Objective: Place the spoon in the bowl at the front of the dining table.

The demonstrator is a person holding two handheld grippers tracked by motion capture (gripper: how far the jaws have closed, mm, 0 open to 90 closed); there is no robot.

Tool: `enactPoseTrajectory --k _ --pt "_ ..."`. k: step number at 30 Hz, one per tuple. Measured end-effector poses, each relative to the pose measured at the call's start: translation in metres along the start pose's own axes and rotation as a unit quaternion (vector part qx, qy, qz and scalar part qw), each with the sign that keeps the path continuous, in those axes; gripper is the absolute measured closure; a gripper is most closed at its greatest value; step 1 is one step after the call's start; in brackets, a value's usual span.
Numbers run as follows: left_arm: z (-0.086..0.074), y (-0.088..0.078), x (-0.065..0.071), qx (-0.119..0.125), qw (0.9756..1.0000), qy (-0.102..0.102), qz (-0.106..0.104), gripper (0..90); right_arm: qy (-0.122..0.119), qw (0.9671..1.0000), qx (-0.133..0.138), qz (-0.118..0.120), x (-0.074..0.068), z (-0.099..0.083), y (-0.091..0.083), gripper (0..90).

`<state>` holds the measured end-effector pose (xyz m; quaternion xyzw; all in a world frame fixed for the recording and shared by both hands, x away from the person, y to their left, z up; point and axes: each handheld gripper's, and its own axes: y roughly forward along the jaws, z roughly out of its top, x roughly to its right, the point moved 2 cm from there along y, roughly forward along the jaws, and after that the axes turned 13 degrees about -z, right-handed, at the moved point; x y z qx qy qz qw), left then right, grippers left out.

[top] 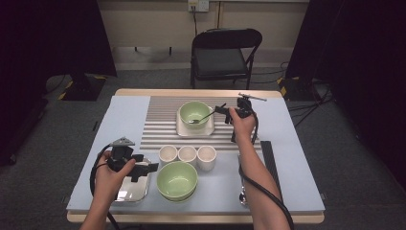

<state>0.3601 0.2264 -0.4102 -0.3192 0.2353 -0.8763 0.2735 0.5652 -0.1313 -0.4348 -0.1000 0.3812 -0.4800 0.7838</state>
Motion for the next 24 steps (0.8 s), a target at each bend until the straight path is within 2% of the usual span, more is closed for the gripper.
enactPoseTrajectory --k 14,24 --pt "0.0005 0.0011 -0.0001 -0.004 1.0 0.004 0.001 22.0 -0.002 1.0 -0.009 -0.001 0.0015 -0.0062 0.0024 87.2" --pt "0.0001 0.0007 -0.0008 -0.001 1.0 0.0 0.0 22.0 -0.005 1.0 -0.008 -0.003 0.0002 -0.0033 0.0054 87.0"
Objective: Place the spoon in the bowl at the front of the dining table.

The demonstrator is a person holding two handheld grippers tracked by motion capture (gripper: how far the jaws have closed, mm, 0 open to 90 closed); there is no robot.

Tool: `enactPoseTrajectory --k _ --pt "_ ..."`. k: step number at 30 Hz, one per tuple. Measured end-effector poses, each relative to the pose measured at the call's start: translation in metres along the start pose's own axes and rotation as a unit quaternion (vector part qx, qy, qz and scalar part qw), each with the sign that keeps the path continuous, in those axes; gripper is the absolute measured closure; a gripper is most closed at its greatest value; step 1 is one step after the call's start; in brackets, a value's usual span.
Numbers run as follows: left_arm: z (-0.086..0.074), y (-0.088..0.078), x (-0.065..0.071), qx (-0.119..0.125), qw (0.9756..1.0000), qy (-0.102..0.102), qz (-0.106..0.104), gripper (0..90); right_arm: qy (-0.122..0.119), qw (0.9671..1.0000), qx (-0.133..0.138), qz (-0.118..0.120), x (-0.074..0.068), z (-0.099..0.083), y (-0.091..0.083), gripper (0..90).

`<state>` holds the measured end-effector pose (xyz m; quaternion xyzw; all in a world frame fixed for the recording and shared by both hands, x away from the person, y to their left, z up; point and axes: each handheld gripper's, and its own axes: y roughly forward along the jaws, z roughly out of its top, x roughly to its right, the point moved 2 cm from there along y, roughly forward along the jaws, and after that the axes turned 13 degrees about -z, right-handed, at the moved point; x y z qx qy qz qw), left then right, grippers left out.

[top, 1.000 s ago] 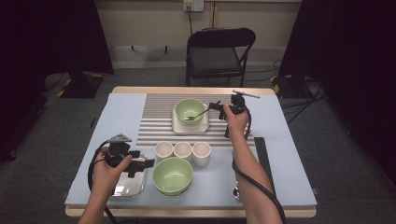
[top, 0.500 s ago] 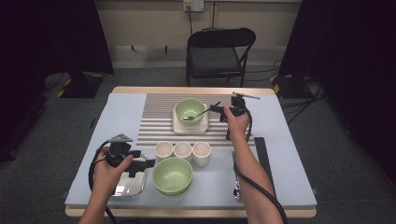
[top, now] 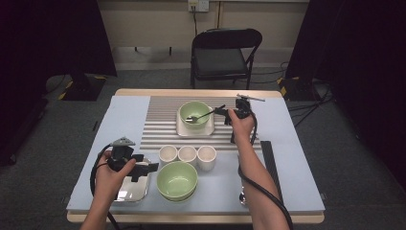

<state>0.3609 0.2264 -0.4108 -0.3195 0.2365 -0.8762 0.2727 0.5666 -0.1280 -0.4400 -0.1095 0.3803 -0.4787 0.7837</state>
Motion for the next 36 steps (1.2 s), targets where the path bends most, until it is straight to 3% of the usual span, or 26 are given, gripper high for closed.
enactPoseTrajectory --k 14,36 --pt "0.001 -0.001 0.001 0.002 1.0 0.001 0.001 22.0 -0.006 1.0 0.001 -0.004 0.002 0.002 -0.002 82.4" --pt "0.001 0.0 0.002 0.001 1.0 0.003 0.004 22.0 -0.046 0.9981 -0.005 -0.041 0.01 0.004 -0.011 50.3"
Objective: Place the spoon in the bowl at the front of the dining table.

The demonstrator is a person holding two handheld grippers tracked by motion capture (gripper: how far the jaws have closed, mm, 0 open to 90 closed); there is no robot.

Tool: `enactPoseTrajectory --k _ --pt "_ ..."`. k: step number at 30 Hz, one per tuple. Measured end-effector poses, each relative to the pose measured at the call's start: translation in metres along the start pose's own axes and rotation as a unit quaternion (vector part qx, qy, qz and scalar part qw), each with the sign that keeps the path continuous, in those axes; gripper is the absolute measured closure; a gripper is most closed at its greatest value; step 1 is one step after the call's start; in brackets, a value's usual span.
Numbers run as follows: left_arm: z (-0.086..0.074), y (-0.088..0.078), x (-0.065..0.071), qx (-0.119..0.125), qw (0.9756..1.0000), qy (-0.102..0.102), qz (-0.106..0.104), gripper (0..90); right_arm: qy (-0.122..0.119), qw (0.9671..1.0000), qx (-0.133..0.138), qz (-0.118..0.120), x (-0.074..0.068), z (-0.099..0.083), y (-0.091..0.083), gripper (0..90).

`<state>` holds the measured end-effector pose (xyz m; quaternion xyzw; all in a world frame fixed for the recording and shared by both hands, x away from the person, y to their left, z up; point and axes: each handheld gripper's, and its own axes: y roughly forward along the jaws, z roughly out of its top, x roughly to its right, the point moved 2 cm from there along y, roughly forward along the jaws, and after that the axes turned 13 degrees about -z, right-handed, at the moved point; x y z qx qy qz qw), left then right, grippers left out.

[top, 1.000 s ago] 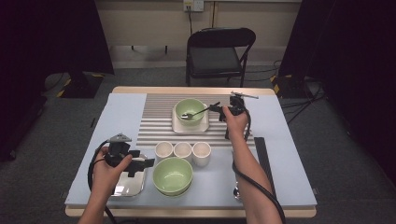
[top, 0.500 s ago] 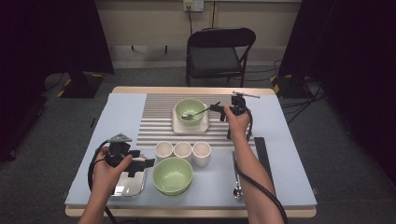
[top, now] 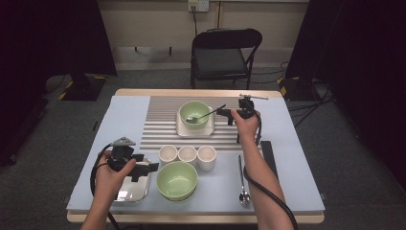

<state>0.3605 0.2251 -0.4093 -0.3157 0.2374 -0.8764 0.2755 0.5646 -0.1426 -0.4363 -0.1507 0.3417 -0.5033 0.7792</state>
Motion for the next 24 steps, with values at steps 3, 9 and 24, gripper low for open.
enactPoseTrajectory --k 3,9,24 --pt "0.0001 0.0 -0.0001 -0.002 1.0 0.003 0.001 22.0 -0.006 1.0 -0.001 -0.007 0.0014 0.0005 -0.0012 46.1" --pt "0.0002 -0.0001 0.0002 -0.002 1.0 0.002 0.0 22.0 -0.023 0.9995 -0.006 -0.019 0.0021 0.0011 -0.0027 40.1" --pt "0.0012 -0.0012 0.0021 0.0 1.0 0.005 0.0 22.0 -0.046 0.9983 -0.008 -0.034 0.0036 -0.0001 -0.0091 36.1"
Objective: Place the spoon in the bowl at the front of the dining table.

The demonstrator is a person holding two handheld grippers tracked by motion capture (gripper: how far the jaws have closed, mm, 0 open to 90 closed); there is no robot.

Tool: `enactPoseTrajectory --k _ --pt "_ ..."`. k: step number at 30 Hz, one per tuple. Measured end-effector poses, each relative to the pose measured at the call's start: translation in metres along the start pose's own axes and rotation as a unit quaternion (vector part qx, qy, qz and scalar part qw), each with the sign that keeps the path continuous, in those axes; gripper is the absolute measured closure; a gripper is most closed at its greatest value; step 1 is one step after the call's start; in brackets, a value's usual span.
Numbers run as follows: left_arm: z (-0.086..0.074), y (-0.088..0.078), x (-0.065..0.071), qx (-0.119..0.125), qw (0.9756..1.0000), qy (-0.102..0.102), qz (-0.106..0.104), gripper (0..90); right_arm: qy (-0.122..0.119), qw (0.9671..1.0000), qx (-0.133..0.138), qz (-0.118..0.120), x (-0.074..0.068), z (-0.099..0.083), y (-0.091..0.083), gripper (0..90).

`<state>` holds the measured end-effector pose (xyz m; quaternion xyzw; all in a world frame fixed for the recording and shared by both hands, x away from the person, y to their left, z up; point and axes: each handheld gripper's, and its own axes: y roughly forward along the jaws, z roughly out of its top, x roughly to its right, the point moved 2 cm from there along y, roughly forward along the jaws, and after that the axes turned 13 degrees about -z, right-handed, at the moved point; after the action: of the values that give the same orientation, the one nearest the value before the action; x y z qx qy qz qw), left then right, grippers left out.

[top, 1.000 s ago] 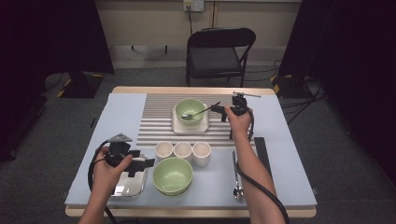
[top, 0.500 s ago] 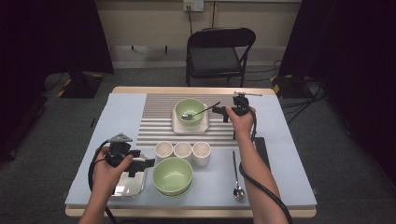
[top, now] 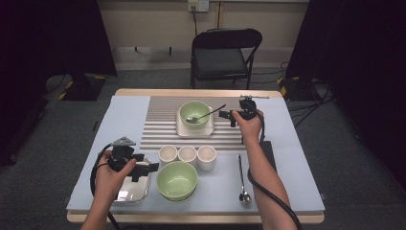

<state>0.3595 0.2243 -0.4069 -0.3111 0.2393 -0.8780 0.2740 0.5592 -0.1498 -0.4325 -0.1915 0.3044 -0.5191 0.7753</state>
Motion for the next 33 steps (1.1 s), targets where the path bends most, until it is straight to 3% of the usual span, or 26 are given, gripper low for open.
enactPoseTrajectory --k 33 --pt "0.001 0.001 0.002 -0.001 1.0 0.003 -0.001 22.0 -0.022 0.9997 0.0 -0.011 0.009 -0.004 -0.021 33.3"
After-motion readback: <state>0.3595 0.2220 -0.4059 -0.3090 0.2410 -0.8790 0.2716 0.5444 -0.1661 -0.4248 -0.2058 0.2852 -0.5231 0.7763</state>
